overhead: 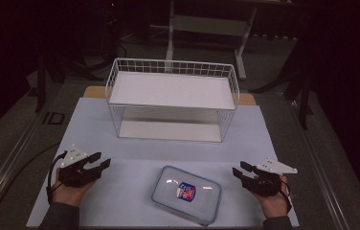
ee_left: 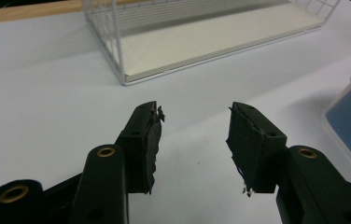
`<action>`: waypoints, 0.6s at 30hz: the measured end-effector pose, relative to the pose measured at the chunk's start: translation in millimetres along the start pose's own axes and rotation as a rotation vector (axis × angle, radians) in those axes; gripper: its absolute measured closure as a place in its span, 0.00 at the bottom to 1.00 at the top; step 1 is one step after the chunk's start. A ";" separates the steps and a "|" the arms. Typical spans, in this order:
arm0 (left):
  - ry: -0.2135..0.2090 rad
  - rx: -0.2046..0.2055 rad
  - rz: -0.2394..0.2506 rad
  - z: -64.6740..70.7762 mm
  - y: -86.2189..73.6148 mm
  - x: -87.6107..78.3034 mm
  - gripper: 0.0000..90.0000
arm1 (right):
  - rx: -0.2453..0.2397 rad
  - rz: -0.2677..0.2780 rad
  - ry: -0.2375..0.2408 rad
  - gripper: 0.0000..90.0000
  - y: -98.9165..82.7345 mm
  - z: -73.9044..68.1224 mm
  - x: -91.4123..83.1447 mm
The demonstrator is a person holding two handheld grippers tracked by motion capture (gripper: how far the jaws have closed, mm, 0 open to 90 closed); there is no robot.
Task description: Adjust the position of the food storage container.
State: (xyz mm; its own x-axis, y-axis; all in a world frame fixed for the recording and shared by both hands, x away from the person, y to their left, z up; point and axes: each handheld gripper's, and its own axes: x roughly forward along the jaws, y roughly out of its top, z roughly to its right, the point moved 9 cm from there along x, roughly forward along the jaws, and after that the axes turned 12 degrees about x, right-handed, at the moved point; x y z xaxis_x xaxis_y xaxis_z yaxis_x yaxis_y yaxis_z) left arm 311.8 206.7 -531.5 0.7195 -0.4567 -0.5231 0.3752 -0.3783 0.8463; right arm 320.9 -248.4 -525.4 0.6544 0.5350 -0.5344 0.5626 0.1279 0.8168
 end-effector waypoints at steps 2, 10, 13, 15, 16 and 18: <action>0.000 0.013 0.015 2.3 3.3 -0.5 0.57 | -0.009 -0.007 0.018 0.61 0.0 -5.3 0.5; -0.007 0.064 0.013 8.7 6.3 2.1 0.56 | -0.054 -0.025 0.060 0.64 1.5 -22.1 2.8; -0.007 0.071 0.010 9.7 7.0 3.7 0.56 | -0.062 -0.031 0.071 0.68 1.6 -25.8 3.3; -0.008 0.077 0.006 9.9 6.7 4.9 0.56 | -0.076 -0.032 0.089 0.77 2.6 -33.8 3.0; -0.008 0.077 0.008 10.1 6.9 4.9 0.56 | -0.081 -0.032 0.089 0.79 3.0 -35.3 2.9; -0.006 0.076 0.009 9.9 7.1 4.4 0.56 | -0.089 -0.030 0.100 0.85 4.1 -41.1 2.2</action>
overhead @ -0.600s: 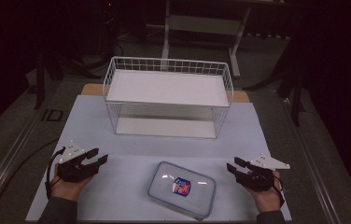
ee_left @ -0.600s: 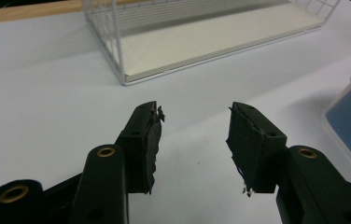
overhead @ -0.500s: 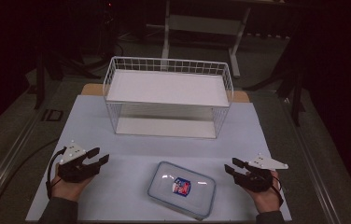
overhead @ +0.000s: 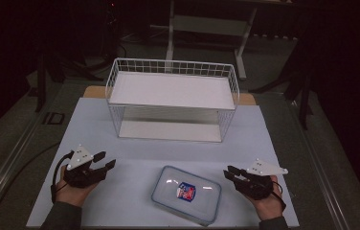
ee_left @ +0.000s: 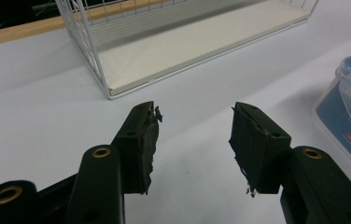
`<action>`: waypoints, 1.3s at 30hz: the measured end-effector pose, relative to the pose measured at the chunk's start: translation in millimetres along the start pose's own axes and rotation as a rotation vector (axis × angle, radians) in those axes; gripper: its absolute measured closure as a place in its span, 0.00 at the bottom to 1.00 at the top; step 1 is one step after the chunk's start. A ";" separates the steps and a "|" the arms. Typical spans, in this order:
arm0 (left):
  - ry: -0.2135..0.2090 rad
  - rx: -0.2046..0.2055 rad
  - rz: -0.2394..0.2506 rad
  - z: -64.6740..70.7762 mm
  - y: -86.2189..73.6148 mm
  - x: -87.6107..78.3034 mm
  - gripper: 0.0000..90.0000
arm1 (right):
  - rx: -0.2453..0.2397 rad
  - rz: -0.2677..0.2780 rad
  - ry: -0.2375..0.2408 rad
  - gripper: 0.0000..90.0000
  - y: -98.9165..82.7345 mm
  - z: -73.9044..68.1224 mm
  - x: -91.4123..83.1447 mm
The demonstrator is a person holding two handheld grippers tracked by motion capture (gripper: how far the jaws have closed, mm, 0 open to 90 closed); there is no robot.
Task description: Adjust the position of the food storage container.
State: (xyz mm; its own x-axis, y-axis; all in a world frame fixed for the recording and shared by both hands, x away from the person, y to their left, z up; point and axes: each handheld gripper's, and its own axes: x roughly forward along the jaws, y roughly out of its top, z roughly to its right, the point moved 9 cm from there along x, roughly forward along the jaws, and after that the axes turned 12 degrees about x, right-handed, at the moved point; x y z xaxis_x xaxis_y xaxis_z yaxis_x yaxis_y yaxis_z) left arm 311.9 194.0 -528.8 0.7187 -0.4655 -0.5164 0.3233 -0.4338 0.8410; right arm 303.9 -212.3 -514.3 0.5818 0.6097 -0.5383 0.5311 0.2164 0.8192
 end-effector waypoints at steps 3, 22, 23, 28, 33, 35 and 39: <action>0.003 0.000 -0.001 -0.3 -0.4 0.3 0.55 | -0.017 0.003 0.032 0.94 2.9 -12.3 -0.2; 0.000 0.005 -0.008 1.4 -1.0 1.9 0.55 | -0.110 -0.057 0.263 0.99 -6.7 -95.8 21.4; 0.000 0.006 -0.008 1.6 -1.0 2.0 0.55 | -0.110 -0.057 0.267 0.99 -7.3 -97.9 21.7; 0.000 0.007 -0.011 1.7 -1.3 2.2 0.55 | -0.147 -0.087 0.300 0.99 -15.0 -113.3 22.9; -0.001 0.009 -0.009 1.8 -1.1 2.1 0.55 | -0.203 -0.125 0.331 0.99 -25.6 -129.7 23.0; -0.001 0.012 -0.013 1.9 -1.6 2.5 0.55 | -0.217 -0.139 0.351 0.99 -29.8 -136.5 22.0; -0.001 0.017 -0.014 3.0 -1.3 2.8 0.55 | -0.270 -0.169 0.389 0.99 -38.5 -147.8 20.0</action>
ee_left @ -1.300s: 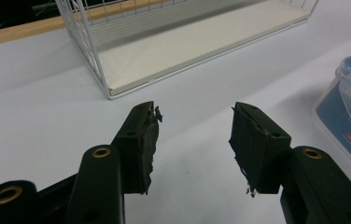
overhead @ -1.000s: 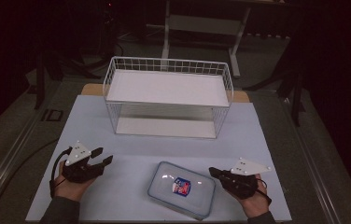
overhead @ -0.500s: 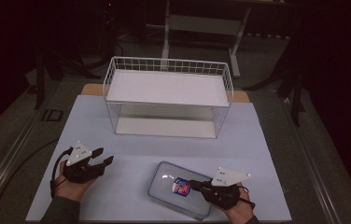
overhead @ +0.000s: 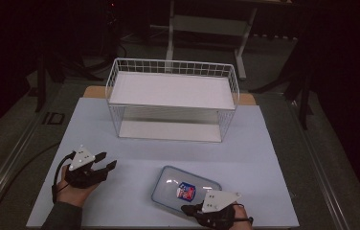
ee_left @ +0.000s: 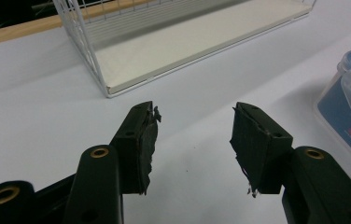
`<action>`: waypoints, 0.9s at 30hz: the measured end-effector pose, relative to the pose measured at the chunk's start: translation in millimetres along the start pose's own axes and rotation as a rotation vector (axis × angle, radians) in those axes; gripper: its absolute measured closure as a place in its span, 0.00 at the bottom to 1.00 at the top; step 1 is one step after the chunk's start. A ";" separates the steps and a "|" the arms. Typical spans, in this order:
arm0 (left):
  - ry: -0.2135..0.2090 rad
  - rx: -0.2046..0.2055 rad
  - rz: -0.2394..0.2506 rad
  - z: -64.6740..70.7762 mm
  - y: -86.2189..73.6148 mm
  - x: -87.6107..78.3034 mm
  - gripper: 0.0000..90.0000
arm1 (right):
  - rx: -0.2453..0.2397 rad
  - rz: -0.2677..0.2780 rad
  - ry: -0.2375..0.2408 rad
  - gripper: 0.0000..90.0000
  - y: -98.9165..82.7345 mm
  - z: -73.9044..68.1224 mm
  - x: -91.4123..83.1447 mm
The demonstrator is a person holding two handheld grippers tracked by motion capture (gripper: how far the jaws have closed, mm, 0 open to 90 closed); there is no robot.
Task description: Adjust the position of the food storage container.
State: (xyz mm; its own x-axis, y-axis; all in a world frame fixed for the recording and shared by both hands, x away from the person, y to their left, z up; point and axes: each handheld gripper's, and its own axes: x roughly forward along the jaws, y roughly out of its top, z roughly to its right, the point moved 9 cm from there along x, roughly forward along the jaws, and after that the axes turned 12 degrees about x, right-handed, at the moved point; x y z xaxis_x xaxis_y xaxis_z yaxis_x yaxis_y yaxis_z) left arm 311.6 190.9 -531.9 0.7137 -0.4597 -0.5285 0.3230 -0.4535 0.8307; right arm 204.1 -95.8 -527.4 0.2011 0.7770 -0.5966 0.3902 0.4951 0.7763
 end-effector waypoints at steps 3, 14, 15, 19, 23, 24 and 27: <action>0.000 0.003 -0.002 0.3 -0.1 0.5 0.55 | -0.020 -0.039 0.009 0.99 -6.5 -5.2 2.8; -0.001 0.004 -0.001 0.9 0.1 0.4 0.55 | -0.013 -0.070 0.033 1.00 -14.3 -2.8 -0.4; -0.002 0.005 -0.003 0.9 0.0 0.6 0.55 | -0.012 -0.068 0.031 1.00 -14.3 -1.6 -0.8; -0.004 0.007 -0.004 1.6 0.0 1.3 0.55 | -0.017 -0.069 0.005 1.00 -15.0 4.3 -3.6; -0.006 0.012 -0.009 2.4 -0.1 2.4 0.55 | -0.011 -0.060 -0.037 1.00 -14.1 12.9 -5.2; -0.007 0.013 -0.011 3.0 -0.1 3.2 0.55 | -0.006 -0.054 -0.050 1.00 -13.5 15.5 -5.3; -0.008 0.018 -0.013 4.1 0.2 3.9 0.55 | -0.002 -0.046 -0.083 1.00 -12.3 22.6 -3.7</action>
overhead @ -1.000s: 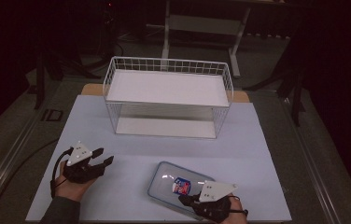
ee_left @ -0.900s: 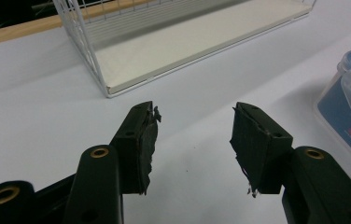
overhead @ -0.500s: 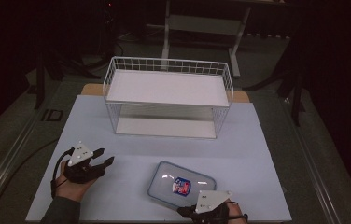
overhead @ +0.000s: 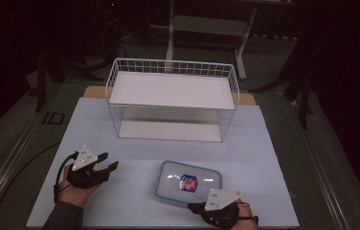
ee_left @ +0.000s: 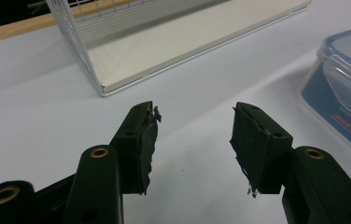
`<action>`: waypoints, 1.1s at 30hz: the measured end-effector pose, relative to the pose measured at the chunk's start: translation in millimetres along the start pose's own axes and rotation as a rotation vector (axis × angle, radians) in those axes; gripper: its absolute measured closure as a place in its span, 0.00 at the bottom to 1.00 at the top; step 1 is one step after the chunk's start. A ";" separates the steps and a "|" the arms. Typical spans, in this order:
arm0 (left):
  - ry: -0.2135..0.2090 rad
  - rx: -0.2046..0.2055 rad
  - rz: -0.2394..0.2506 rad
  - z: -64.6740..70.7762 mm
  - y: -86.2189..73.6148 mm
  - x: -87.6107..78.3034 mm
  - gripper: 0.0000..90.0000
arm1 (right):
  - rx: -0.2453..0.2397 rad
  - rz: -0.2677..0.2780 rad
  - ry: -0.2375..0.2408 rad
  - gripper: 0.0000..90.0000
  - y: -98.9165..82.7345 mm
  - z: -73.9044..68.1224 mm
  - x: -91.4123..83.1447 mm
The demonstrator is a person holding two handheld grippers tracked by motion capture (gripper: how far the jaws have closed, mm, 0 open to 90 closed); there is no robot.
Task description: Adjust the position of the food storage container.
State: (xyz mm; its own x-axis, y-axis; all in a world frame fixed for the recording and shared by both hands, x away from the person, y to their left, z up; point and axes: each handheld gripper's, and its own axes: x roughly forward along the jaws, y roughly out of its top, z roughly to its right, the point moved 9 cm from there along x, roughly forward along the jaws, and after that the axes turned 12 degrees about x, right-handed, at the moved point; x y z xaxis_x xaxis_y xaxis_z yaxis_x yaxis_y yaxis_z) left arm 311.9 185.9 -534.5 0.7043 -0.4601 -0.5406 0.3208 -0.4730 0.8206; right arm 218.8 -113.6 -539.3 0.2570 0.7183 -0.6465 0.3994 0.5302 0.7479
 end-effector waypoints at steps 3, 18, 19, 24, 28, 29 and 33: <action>-0.002 0.005 -0.004 0.8 -0.2 1.1 0.55 | 0.011 -0.003 -0.039 1.00 2.0 5.5 5.0; -0.004 0.009 -0.009 2.8 -0.3 3.0 0.54 | 0.054 0.039 -0.158 1.00 15.4 29.8 20.1; -0.004 0.009 -0.009 2.8 -0.4 2.8 0.55 | 0.065 0.049 -0.167 1.00 16.1 32.8 16.4; -0.003 0.004 -0.004 1.4 -0.2 1.2 0.54 | 0.118 0.114 -0.221 1.00 21.8 49.5 -6.6; -0.005 0.002 -0.002 1.6 0.0 1.2 0.54 | 0.222 0.140 -0.305 1.00 9.8 81.7 -30.9; -0.006 0.001 -0.003 2.1 0.1 1.4 0.54 | 0.245 0.140 -0.317 1.00 5.6 87.9 -34.1; -0.010 0.007 -0.004 3.0 0.3 1.7 0.55 | 0.357 0.148 -0.353 1.00 -10.3 111.4 -46.0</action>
State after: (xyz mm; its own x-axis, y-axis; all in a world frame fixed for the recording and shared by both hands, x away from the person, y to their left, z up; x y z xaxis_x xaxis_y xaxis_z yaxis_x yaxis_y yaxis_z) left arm 311.3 182.8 -535.7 0.6968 -0.4659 -0.5454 0.3191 -0.4796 0.8174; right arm 301.0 -202.3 -534.0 0.5900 0.5456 -0.5952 0.5953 0.2040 0.7771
